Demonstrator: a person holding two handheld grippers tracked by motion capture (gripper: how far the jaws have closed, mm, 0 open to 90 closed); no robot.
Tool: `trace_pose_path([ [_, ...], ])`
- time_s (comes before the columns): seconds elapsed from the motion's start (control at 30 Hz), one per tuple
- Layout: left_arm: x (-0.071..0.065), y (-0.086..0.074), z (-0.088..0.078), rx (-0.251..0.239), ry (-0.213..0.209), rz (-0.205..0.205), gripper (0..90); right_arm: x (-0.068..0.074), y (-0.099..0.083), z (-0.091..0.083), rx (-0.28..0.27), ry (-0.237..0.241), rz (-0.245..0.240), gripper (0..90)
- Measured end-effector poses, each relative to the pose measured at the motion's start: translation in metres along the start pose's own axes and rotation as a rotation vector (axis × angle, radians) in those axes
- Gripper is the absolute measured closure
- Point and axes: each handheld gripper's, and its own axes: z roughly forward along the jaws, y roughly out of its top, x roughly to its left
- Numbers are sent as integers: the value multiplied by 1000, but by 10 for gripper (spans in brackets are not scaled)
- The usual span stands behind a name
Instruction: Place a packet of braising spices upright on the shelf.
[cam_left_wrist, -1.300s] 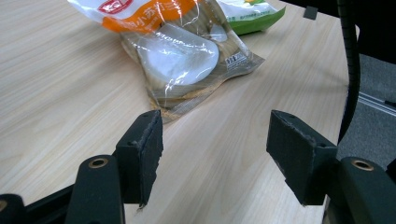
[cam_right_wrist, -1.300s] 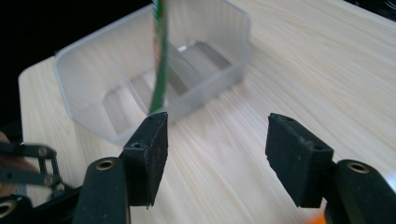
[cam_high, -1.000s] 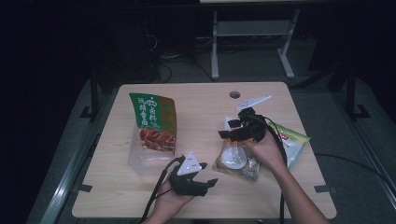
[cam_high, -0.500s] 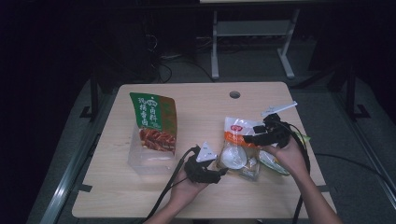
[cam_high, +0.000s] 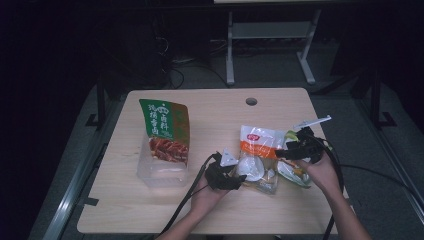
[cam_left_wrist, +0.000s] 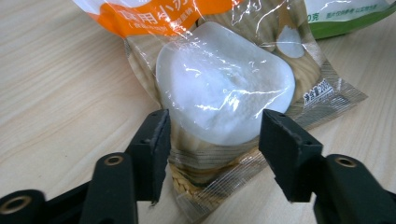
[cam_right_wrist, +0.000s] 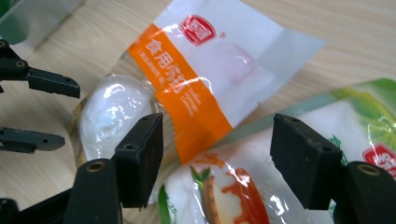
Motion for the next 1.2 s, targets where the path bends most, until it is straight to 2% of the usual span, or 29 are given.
trace_pose_path([
  [0.27, -1, 1, 8, 34, 21, -1, 498, -10, -6, 12, 23, 25, 46, 333],
  [0.37, -1, 1, 9, 31, 28, -2, 515, -10, -5, 16, 31, 28, 33, 331],
  [0.83, 0, 2, 10, 34, 27, -12, 514, -7, 0, 21, 43, 33, 35, 336],
  [1.0, -1, 2, 10, 40, 28, -6, 515, -6, 5, 28, 54, 53, 29, 348],
  [1.07, -1, 2, 10, 37, 27, -7, 515, -5, 7, 32, 64, 76, 31, 363],
  [1.2, 0, 2, 10, 35, 27, -6, 516, 0, 8, 41, 107, 107, 27, 391],
])
